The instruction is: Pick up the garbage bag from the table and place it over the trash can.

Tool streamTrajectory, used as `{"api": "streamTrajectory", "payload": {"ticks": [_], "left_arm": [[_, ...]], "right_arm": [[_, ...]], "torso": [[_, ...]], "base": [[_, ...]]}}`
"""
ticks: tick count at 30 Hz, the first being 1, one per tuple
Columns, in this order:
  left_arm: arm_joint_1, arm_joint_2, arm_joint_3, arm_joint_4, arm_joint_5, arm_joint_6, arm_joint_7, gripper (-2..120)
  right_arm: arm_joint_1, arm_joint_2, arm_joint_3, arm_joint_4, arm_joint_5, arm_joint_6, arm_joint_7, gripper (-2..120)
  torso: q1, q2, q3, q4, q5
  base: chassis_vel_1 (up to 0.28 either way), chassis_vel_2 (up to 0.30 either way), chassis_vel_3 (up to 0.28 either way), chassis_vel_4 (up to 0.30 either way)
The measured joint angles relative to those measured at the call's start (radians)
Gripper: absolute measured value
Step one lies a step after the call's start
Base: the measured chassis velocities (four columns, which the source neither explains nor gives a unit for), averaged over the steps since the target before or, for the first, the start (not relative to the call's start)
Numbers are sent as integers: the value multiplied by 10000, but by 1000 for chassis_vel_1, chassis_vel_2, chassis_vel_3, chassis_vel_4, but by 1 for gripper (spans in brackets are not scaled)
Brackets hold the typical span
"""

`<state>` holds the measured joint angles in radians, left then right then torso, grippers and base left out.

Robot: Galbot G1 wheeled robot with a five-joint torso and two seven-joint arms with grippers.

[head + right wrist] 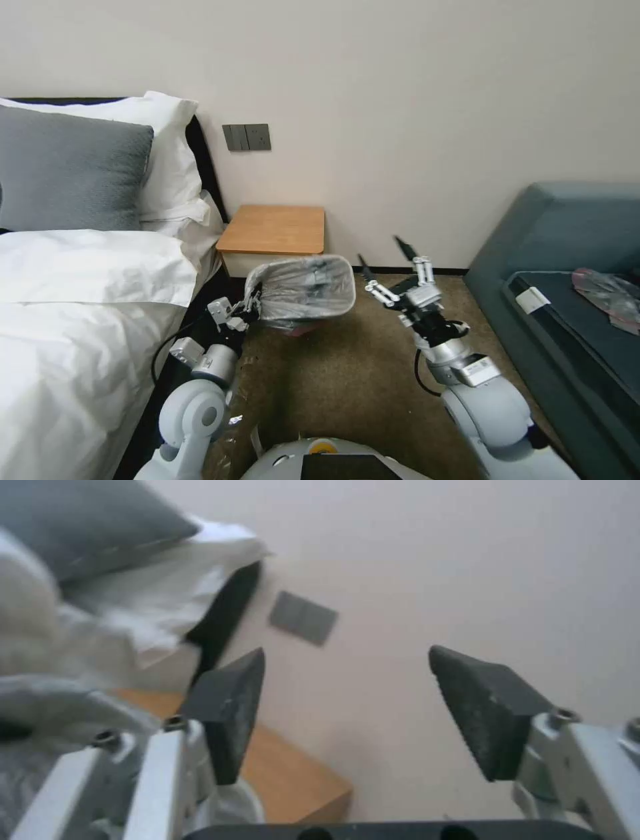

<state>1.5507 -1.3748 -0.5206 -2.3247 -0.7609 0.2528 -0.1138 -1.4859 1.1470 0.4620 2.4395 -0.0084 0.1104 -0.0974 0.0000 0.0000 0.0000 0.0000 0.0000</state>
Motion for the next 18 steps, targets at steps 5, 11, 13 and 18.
{"api": "streamTrajectory", "payload": {"ticks": [5,11,13,18], "left_arm": [[34,192,134,33,2538,219,206,5],[61,63,373,34,3947,258,391,5],[62,50,423,32,4050,276,401,5],[55,-6,559,58,4436,284,431,5]], "right_arm": [[1294,-3054,-888,128,256,-1740,-479,43],[3144,-5459,-2623,397,3685,-4021,-33,24],[3756,-5769,-3110,357,4329,-4358,85,17],[6146,-6094,-5337,-210,5814,-5312,362,0]], "torso": [[0,0,0,0,2],[0,0,0,-1,1],[0,0,1,1,1],[0,0,1,-3,-1]], "base": [[0,0,0,0],[0,0,0,0],[0,0,0,0],[0,0,0,0]]}}
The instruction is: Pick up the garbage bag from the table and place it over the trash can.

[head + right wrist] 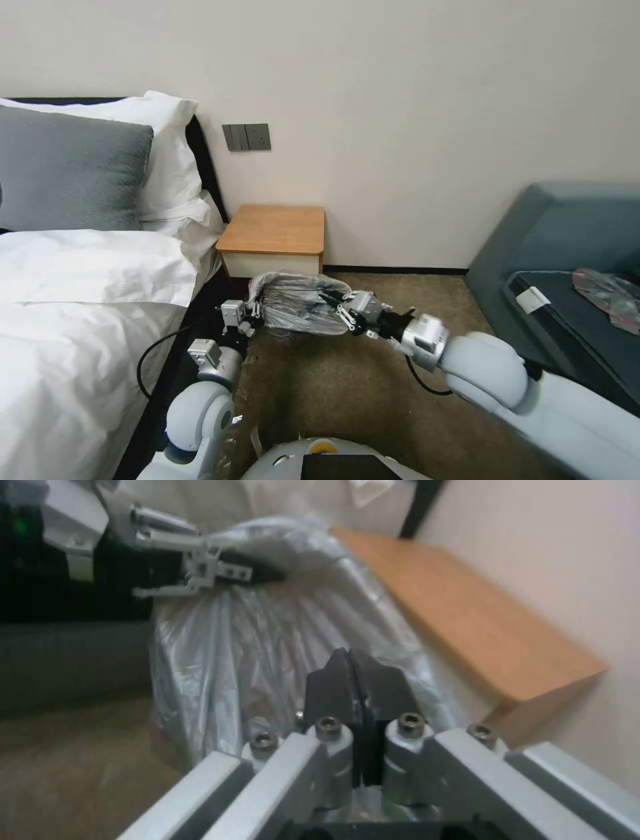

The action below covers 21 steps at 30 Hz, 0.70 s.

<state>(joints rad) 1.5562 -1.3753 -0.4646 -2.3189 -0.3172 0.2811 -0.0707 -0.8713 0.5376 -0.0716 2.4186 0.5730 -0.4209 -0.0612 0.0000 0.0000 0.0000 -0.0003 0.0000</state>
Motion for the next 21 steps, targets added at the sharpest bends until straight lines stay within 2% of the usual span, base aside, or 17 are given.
{"api": "streamTrajectory", "payload": {"ticks": [3,4,6,7,8,9,10,13,15,17,21], "left_arm": [[16,-55,74,42,137,6,0,5],[16,-55,74,42,137,6,0,5],[24,-88,93,107,376,6,18,5],[24,-88,93,107,376,6,18,5],[37,-100,93,132,477,2,23,5],[59,-129,94,159,602,-10,23,5],[59,-129,94,159,602,-10,23,5],[65,-208,99,172,818,-58,31,5],[68,-214,101,171,859,-62,34,5],[87,-211,152,166,1011,-63,39,5],[112,-221,229,126,1145,-65,41,5]], "right_arm": [[1700,458,-1704,-654,153,-479,63,0],[1700,458,-1704,-654,153,-479,63,0],[2729,957,-2889,-1307,104,-805,71,0],[2729,957,-2889,-1307,104,-805,71,0],[3114,1128,-3360,-1600,101,-905,94,0],[3889,1441,-4315,-2203,108,-1037,107,0],[3889,1441,-4315,-2203,108,-1037,107,0],[5251,2064,-5689,-3312,138,-1192,99,0],[5515,2223,-5926,-3530,147,-1217,88,0],[6210,2734,-6602,-4190,148,-1250,55,0],[6796,3368,-7333,-5087,65,-1249,-11,0]], "torso": [[0,0,0,3,-1],[0,0,0,3,-1],[0,0,0,3,2],[0,0,0,3,2],[0,0,0,2,1],[0,-1,1,4,0],[0,-1,1,4,0],[0,-1,0,3,-1],[1,-1,0,2,-2],[0,-1,1,3,-2],[1,-1,1,4,-2]], "base": [[0,0,0,0],[0,0,0,0],[0,0,0,0],[0,0,0,0],[0,0,0,0],[0,0,0,0],[0,0,0,0],[0,0,0,0],[0,0,0,0],[0,0,0,0],[0,0,0,0]]}}
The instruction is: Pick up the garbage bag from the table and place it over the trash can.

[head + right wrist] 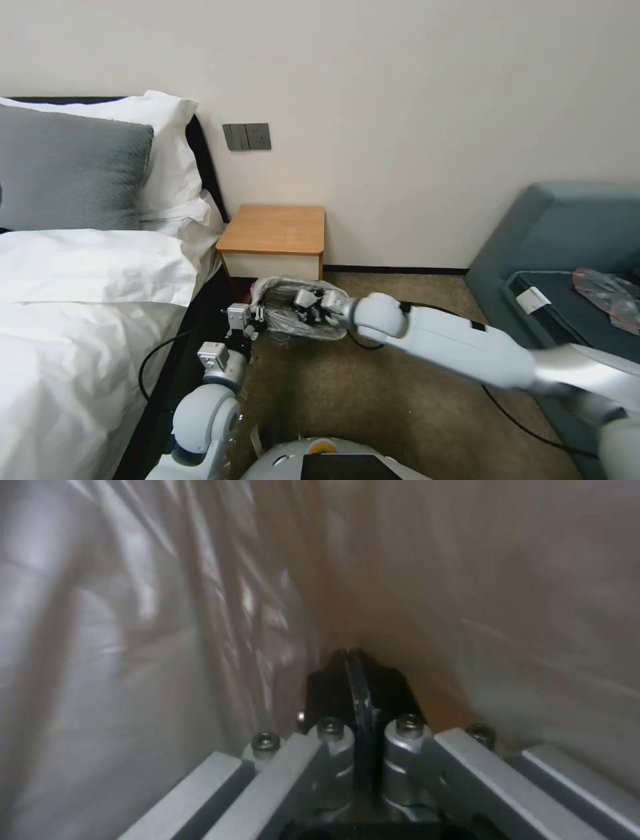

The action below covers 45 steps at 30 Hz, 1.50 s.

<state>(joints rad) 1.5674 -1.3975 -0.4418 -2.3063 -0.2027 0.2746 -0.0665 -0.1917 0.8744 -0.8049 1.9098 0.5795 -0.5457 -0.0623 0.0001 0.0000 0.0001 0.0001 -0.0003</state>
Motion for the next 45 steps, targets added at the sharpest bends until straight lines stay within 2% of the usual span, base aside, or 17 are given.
{"api": "streamTrajectory", "payload": {"ticks": [7,13,20,21,25,26,28,31,33,34,36,37,38,39,41,42,45], "left_arm": [[-4,-11,30,-210,35,5,-22,5],[7,-18,25,-243,41,19,-51,5],[-33,-91,-76,60,-419,154,-185,5],[-33,-91,-76,60,-419,154,-185,5],[-62,-137,-48,289,-796,304,-279,5],[-62,-137,-48,289,-796,304,-279,5],[-62,-105,-27,390,-1448,575,-457,5],[-7,-112,-74,401,-1864,799,-544,5],[83,-138,-140,377,-2091,987,-630,5],[141,-172,-197,316,-2435,1313,-803,5],[-7,-68,-227,258,-3265,2137,-1230,5],[-7,-68,-227,258,-3265,2137,-1230,5],[-44,-27,-233,258,-3458,2334,-1330,5],[-70,93,-254,255,-3997,2784,-1608,5],[-72,209,-259,252,-4531,3134,-1869,5],[-72,209,-259,252,-4531,3134,-1869,5],[-3,219,-205,292,-4846,3412,-2037,5]], "right_arm": [[105,593,-441,-1253,-466,151,-136,0],[7,730,-376,-1485,-538,239,-131,0],[-1075,-369,956,585,-481,297,-125,0],[-1075,-369,956,585,-481,297,-125,0],[-3097,-1666,2982,2127,-497,581,-345,0],[-3097,-1666,2982,2127,-497,581,-345,0],[-4433,-2403,4388,3070,-596,1063,-307,0],[-5101,-2609,4978,3628,-610,1426,46,0],[-5523,-2561,5335,3931,-609,1664,392,0],[-6102,-2294,5847,4194,-604,1840,809,2],[-7499,-1518,7480,4502,-585,2024,1231,10],[-7499,-1518,7480,4502,-585,2024,1231,10],[-7918,-1236,8053,4520,-567,2128,1304,13],[-8678,-688,9223,4456,-439,2404,1410,20],[-9436,-253,10340,4297,-327,2753,1442,30],[-9436,-253,10340,4297,-327,2753,1442,30],[-10110,161,11329,4107,-208,3029,1411,41]], "torso": [[0,0,0,-2,2],[0,0,-1,0,3],[-1,0,-1,-1,4],[-1,0,-1,-1,4],[-1,0,-1,-4,8],[-1,0,-1,-4,8],[-1,0,-2,-10,3],[-1,0,-3,-9,3],[-1,1,-3,-2,0],[-1,0,-2,11,2],[-2,0,-2,4,5],[-2,0,-2,4,5],[-1,0,-3,0,4],[-1,1,-2,-6,3],[-1,0,-2,-5,4],[-1,0,-2,-5,4],[-1,1,-2,1,3]], "base": [[0,0,0,0],[0,0,0,0],[0,0,0,0],[0,0,0,0],[0,0,0,0],[0,0,0,0],[0,0,0,0],[0,0,0,0],[0,0,0,0],[0,0,0,0],[0,0,0,0],[0,0,0,0],[0,0,0,0],[0,0,0,0],[0,0,0,0],[0,0,0,0],[0,0,0,0]]}}
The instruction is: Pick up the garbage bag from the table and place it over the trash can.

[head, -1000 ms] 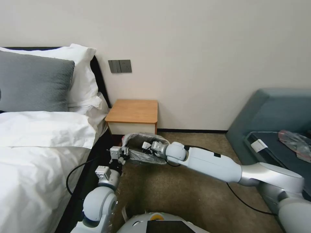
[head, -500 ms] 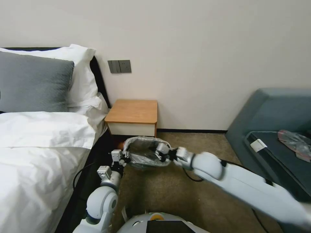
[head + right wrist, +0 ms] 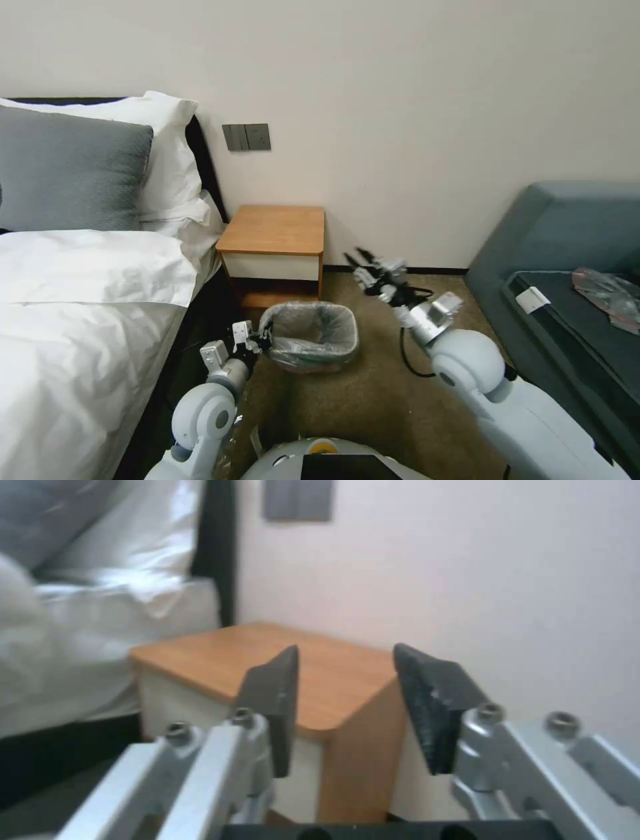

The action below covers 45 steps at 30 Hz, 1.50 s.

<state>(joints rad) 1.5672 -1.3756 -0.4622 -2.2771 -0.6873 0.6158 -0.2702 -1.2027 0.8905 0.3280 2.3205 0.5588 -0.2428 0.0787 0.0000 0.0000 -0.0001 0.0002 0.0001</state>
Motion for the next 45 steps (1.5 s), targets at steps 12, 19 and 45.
{"api": "streamTrajectory", "payload": {"ticks": [12,19,45], "left_arm": [[178,-84,66,717,14,79,-10,5],[298,-132,62,877,514,40,457,5],[373,-137,147,1532,626,-254,928,29]], "right_arm": [[-463,877,501,-215,107,71,-235,83],[-563,1053,439,-37,90,67,-341,100],[-614,1483,203,56,-86,1,-683,100]], "torso": [[0,0,0,-1,-1],[0,0,0,-2,-1],[0,0,1,-2,0]], "base": [[0,0,0,0],[0,0,0,0],[0,0,0,0]]}}
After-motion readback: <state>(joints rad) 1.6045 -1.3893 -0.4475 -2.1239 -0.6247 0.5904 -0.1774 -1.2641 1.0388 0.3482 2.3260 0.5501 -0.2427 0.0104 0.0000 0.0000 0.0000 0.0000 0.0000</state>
